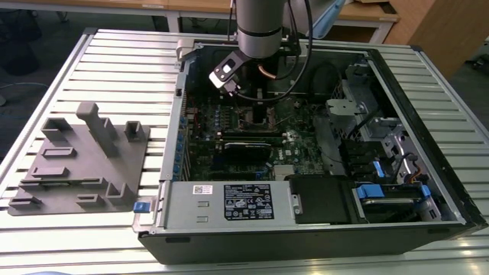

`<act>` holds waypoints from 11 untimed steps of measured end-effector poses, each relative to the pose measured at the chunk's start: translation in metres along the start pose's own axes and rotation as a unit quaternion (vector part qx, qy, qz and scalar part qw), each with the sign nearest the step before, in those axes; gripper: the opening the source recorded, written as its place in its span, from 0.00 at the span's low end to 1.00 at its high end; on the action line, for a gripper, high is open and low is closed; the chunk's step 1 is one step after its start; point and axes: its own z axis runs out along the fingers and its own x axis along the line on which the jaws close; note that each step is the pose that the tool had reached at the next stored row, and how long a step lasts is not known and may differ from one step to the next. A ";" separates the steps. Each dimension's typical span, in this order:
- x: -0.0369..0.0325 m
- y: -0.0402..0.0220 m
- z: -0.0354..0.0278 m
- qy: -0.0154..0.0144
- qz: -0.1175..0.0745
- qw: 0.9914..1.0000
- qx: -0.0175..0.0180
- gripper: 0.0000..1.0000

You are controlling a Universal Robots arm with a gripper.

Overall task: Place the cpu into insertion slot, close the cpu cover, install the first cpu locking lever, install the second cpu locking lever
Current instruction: 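Place the cpu into insertion slot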

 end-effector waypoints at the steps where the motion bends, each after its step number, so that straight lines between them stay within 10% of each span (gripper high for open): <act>1: 0.0000 0.0000 0.0000 0.000 0.000 1.000 0.000 0.62; 11: 0.0000 0.0000 -0.0001 0.000 0.000 1.000 0.000 0.53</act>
